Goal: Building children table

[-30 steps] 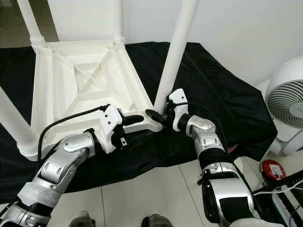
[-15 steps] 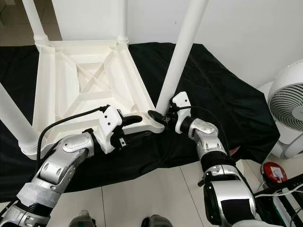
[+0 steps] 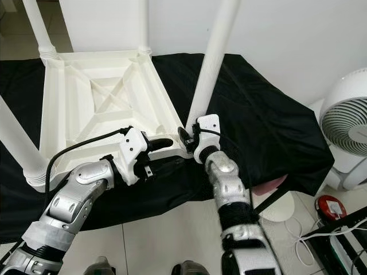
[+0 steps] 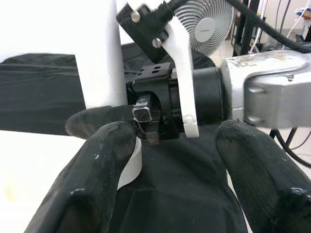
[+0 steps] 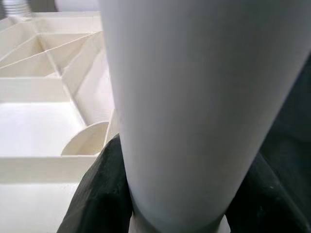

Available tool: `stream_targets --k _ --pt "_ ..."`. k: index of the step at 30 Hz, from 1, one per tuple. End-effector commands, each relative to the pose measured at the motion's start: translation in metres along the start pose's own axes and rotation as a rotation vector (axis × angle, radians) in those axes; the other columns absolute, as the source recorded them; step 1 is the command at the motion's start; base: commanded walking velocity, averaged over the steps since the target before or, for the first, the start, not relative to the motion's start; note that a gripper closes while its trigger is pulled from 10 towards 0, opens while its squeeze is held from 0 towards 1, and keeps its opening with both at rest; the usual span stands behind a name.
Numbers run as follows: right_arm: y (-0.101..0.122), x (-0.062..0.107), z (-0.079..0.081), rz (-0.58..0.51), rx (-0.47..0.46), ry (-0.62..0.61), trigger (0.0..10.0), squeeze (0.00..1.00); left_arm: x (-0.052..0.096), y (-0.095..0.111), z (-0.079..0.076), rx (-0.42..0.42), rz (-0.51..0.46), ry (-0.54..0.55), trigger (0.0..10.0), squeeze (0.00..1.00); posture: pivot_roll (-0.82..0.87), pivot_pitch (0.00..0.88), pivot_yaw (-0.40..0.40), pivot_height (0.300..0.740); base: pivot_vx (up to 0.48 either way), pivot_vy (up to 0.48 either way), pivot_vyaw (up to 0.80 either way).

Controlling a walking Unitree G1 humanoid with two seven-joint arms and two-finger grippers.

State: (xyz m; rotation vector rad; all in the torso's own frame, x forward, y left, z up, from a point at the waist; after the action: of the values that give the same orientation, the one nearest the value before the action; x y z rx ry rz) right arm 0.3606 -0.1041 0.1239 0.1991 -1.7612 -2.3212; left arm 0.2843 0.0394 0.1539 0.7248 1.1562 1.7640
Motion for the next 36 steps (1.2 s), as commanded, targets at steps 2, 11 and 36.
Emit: stream_targets --k 2,11,36 --pt "-0.012 0.007 -0.003 0.028 -0.003 -0.149 10.0 0.00 -0.003 -0.002 0.005 -0.009 0.019 0.051 10.0 0.00 0.04 0.000 -0.079 0.740 0.000 0.000 0.00" --pt "-0.001 0.007 0.013 -0.034 -0.004 -0.100 10.0 0.00 -0.002 -0.002 0.002 -0.010 0.017 0.052 10.0 0.00 0.05 0.000 -0.085 0.740 0.000 0.000 0.00" --pt "0.011 0.026 -0.034 0.018 0.088 0.163 10.0 0.23 0.004 -0.002 0.006 -0.017 0.023 0.078 10.0 0.00 0.08 0.000 -0.099 0.740 0.000 0.000 0.00"
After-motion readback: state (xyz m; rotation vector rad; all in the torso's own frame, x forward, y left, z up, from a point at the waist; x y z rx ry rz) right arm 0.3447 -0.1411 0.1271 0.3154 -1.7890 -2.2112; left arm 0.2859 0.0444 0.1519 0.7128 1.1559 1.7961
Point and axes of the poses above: a point about 5 cm out from each wrist's last joint towards the gripper, its own x axis pointing back from the gripper into the wrist, its own y axis along the axis of the wrist's last joint, z = x × y, the point moved 3 cm from there along -x, pointing out of the wrist towards the gripper, and after that the axes turned 14 degrees about -x, right-handed, at the moved point
